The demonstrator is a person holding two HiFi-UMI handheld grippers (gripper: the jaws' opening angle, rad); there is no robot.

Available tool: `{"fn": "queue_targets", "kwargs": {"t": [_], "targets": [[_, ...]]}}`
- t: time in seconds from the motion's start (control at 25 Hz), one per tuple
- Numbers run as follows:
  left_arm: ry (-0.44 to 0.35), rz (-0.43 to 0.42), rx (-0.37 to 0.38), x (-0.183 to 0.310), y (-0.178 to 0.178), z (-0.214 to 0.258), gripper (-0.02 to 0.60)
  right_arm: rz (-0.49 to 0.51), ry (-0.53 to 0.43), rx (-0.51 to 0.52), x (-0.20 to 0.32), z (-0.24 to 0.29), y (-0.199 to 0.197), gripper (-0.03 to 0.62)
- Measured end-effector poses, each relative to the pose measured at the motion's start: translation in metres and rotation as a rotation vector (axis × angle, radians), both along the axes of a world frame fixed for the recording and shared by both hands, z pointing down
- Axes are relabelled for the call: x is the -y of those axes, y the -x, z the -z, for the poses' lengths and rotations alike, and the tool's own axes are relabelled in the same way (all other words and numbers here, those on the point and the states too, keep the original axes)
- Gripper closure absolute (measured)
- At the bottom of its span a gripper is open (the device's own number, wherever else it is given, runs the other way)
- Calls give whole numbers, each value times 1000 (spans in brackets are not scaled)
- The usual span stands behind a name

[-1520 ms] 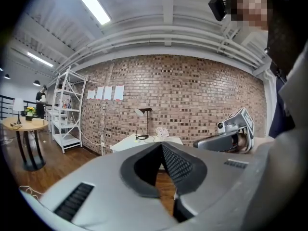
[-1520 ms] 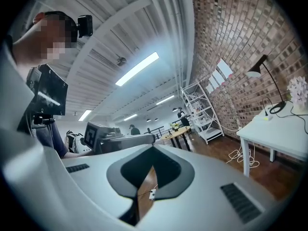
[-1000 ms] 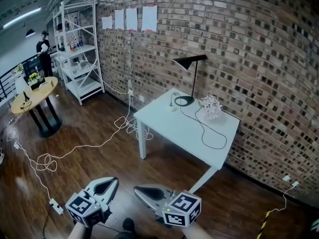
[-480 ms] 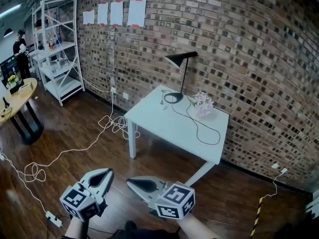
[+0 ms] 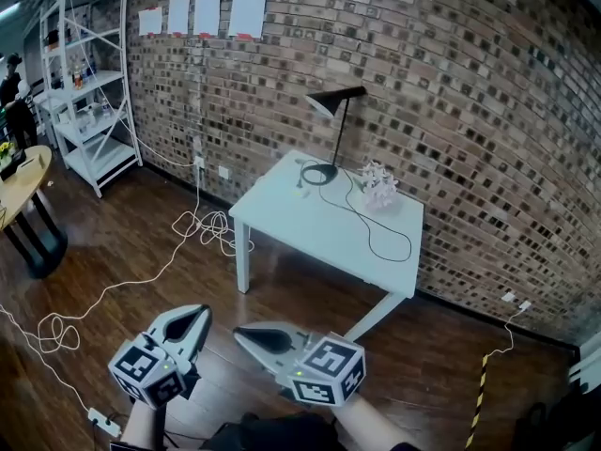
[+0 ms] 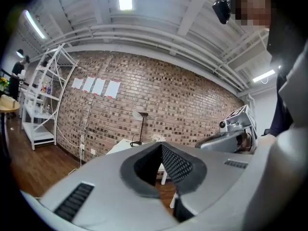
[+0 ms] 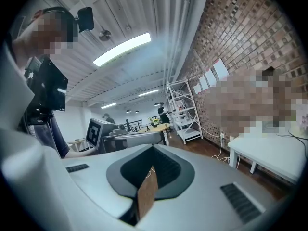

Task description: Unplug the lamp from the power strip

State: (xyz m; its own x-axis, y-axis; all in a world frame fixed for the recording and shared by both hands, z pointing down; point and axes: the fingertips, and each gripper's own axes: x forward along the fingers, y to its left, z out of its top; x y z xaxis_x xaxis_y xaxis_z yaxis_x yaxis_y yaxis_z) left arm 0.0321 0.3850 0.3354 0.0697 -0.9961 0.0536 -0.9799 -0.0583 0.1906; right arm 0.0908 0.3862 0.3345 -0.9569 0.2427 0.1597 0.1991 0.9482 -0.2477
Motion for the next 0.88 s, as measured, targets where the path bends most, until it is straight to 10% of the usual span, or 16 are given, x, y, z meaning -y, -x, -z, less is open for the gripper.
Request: {"fn": "queue_targets", "kwargs": {"t": [0.88], "targets": [[87,-21,-41,54,7,-23,583,-70,83,-18,66,-24,2,602]]}}
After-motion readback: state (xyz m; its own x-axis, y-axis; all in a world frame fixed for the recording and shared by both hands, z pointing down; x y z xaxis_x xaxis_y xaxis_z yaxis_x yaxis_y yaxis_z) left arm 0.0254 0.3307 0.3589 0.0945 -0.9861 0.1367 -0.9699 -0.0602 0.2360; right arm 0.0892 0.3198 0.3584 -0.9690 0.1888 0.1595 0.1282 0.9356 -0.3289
